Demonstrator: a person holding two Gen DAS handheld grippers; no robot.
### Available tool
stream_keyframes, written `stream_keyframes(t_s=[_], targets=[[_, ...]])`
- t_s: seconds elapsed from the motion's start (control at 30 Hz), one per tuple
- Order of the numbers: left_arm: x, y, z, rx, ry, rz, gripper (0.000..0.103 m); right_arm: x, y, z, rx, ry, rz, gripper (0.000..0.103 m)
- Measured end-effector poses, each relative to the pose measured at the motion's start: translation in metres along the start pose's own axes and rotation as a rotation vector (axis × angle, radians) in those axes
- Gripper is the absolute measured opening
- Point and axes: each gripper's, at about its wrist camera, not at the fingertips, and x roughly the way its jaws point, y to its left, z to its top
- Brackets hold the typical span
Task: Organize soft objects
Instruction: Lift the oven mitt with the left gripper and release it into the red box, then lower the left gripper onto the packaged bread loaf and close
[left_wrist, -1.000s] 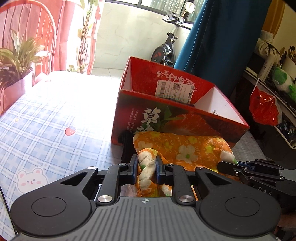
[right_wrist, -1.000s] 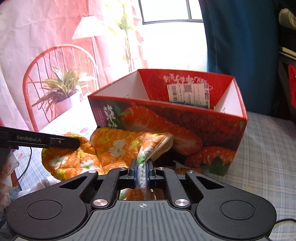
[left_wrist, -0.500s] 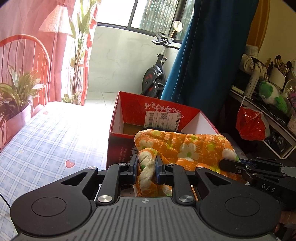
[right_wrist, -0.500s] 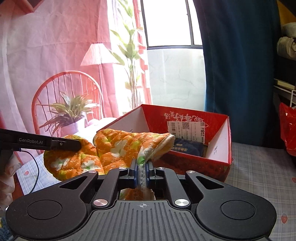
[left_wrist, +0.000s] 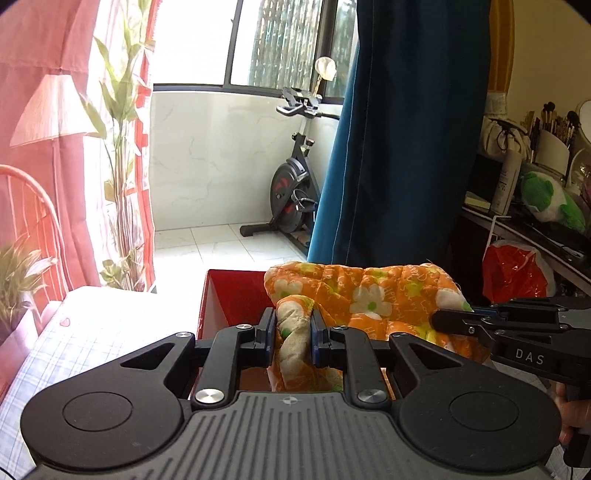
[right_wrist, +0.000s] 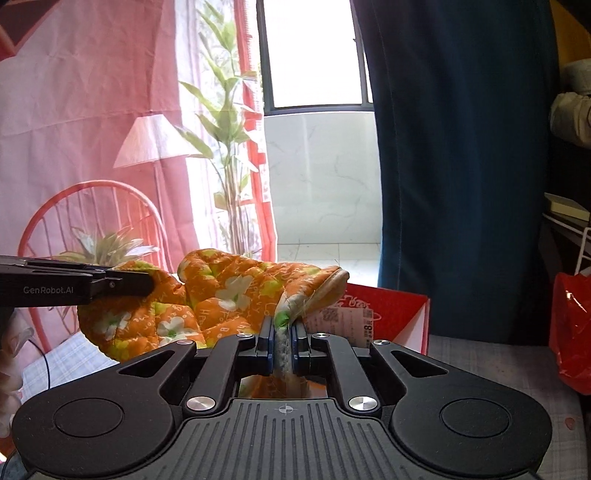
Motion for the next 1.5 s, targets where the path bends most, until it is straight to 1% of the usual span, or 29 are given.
stream_keyframes(t_s=[0.1,0.17,0.27,0.47,0.57,0.73,0.8,0.9,1.0,1.07,1.1,1.17,1.2,1.27,1.3,1.37,1.4,1.47,1.5], targets=[[0.033,0.014,0.005,-0.016,0.051,-0.002,0.019,0.034,-0.010,0.002,0.006,0.044,-0.031,0.008],[0.056,0.027,0.006,-0.027,0.108,-0.006,0.019,0.055,-0.016,0.001,0.023,0.082,-0.042,0.008],[0.080,0.040,0.005,-0.055,0.173,-0.013,0.019,0.079,-0.020,-0.004,0.024,0.142,-0.054,0.008],[0.110,0.037,-0.005,0.000,0.266,0.003,0.020,0.113,-0.031,-0.015,0.042,0.248,-0.075,0.008],[0.119,0.034,-0.012,0.021,0.297,0.009,0.020,0.125,-0.032,-0.019,0.037,0.284,-0.084,0.008],[0.127,0.033,-0.020,0.028,0.334,0.005,0.021,0.130,-0.035,-0.029,0.031,0.328,-0.085,0.008],[0.130,0.034,-0.021,0.037,0.342,0.005,0.024,0.132,-0.036,-0.031,0.030,0.340,-0.089,0.008],[0.128,0.034,-0.020,0.057,0.337,0.007,0.025,0.133,-0.036,-0.030,0.029,0.344,-0.093,0.010],[0.122,0.032,-0.019,0.072,0.323,0.018,0.034,0.132,-0.034,-0.028,0.000,0.349,-0.111,0.020],[0.118,0.034,-0.016,0.069,0.309,0.013,0.044,0.130,-0.032,-0.029,-0.018,0.348,-0.124,0.023],[0.116,0.034,-0.015,0.068,0.303,0.011,0.047,0.129,-0.032,-0.029,-0.018,0.346,-0.124,0.025],[0.110,0.033,-0.012,0.072,0.287,0.010,0.056,0.125,-0.032,-0.028,-0.016,0.338,-0.130,0.029],[0.107,0.033,-0.011,0.076,0.281,0.010,0.058,0.123,-0.032,-0.028,-0.014,0.335,-0.130,0.034],[0.103,0.032,-0.010,0.082,0.266,0.011,0.067,0.119,-0.031,-0.027,-0.015,0.325,-0.129,0.042],[0.100,0.031,-0.010,0.084,0.258,0.013,0.069,0.116,-0.030,-0.027,-0.017,0.320,-0.128,0.045],[0.095,0.032,-0.009,0.084,0.249,0.020,0.077,0.110,-0.030,-0.025,-0.018,0.312,-0.128,0.048],[0.092,0.032,-0.010,0.083,0.245,0.021,0.078,0.107,-0.029,-0.024,-0.018,0.308,-0.128,0.051],[0.087,0.033,-0.010,0.078,0.236,0.025,0.085,0.103,-0.028,-0.023,-0.020,0.299,-0.127,0.054],[0.084,0.034,-0.010,0.076,0.232,0.028,0.087,0.099,-0.027,-0.023,-0.021,0.296,-0.126,0.057]])
